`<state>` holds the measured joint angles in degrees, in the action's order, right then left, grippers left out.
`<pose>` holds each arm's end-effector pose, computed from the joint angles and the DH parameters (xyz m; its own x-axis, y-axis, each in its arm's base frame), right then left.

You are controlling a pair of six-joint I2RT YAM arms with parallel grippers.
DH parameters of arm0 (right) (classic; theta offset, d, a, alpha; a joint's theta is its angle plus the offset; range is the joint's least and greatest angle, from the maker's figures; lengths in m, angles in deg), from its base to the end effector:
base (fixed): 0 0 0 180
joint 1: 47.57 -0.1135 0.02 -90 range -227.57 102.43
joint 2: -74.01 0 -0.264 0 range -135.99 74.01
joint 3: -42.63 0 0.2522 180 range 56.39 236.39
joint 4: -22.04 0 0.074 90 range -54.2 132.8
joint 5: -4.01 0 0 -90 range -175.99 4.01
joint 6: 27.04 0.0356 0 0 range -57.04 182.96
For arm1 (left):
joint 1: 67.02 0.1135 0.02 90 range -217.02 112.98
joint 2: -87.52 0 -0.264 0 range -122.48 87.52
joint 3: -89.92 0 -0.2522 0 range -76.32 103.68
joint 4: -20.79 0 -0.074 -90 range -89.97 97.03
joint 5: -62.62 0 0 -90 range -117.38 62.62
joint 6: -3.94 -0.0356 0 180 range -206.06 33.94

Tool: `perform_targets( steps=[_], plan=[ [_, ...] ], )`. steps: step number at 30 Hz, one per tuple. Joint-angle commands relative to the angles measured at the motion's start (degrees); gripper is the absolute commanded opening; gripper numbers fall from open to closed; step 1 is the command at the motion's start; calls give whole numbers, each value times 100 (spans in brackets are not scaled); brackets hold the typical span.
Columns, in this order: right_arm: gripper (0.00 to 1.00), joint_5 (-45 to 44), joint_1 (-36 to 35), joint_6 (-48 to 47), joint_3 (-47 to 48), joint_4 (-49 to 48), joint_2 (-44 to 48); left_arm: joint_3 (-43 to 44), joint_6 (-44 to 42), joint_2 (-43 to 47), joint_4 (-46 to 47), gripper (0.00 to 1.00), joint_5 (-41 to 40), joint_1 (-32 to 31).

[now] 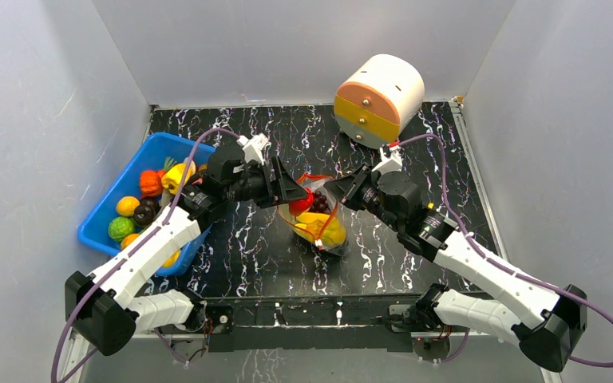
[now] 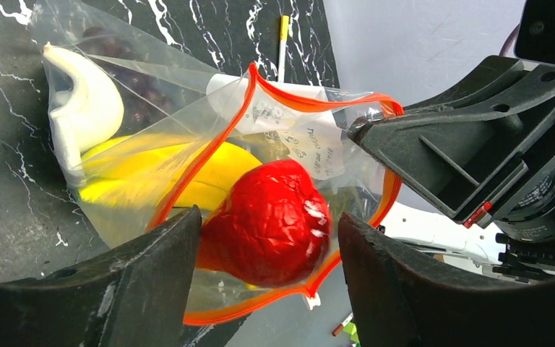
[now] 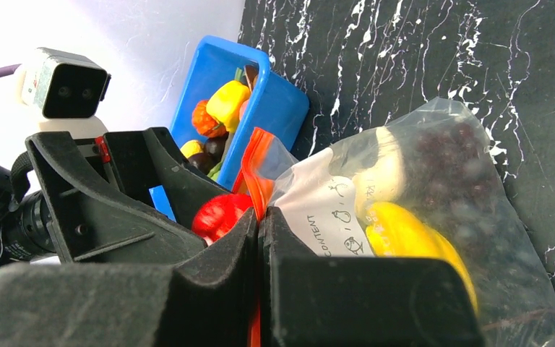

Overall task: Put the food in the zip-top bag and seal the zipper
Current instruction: Place the fake vegetable in the zipper food storage bag, then pick up the fake fruit from the bin.

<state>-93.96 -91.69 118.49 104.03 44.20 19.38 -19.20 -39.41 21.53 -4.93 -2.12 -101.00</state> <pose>0.1635 0.1517 0.3295 -0.5971 0.5583 -0.5760 -0.1788 0.6074 0.7740 0.2097 -0.1597 0.3384 -0.8105 -0.2468 -0.5312 0.3596 0.5063 -0.7838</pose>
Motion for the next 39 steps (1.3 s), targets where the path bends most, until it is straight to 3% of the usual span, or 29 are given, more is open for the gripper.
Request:
perform_targets(
  steps=[1, 10, 19, 25, 31, 39],
  plan=[
    [0, -39, 9, 31, 70, -770, 224, 258, -104, 15, -159, 70, -19, -33],
    [0, -87, 11, -68, 37, -748, 320, 535, -175, 56, -402, 76, 23, -31],
    [0, -87, 10, -541, 355, -255, 374, 1623, -1060, -101, -1951, 73, -876, -31],
    [0, -84, 13, -876, 600, 104, 378, 1748, -1564, 102, -2675, 76, -2470, -31],
    [0, -234, 16, -937, 549, 238, 555, 1916, -1531, 158, -3168, 78, -4280, -26],
    [0, -225, 10, -1013, 420, 290, 674, 2139, -1550, -28, -3311, 68, -5275, 281]
  ],
)
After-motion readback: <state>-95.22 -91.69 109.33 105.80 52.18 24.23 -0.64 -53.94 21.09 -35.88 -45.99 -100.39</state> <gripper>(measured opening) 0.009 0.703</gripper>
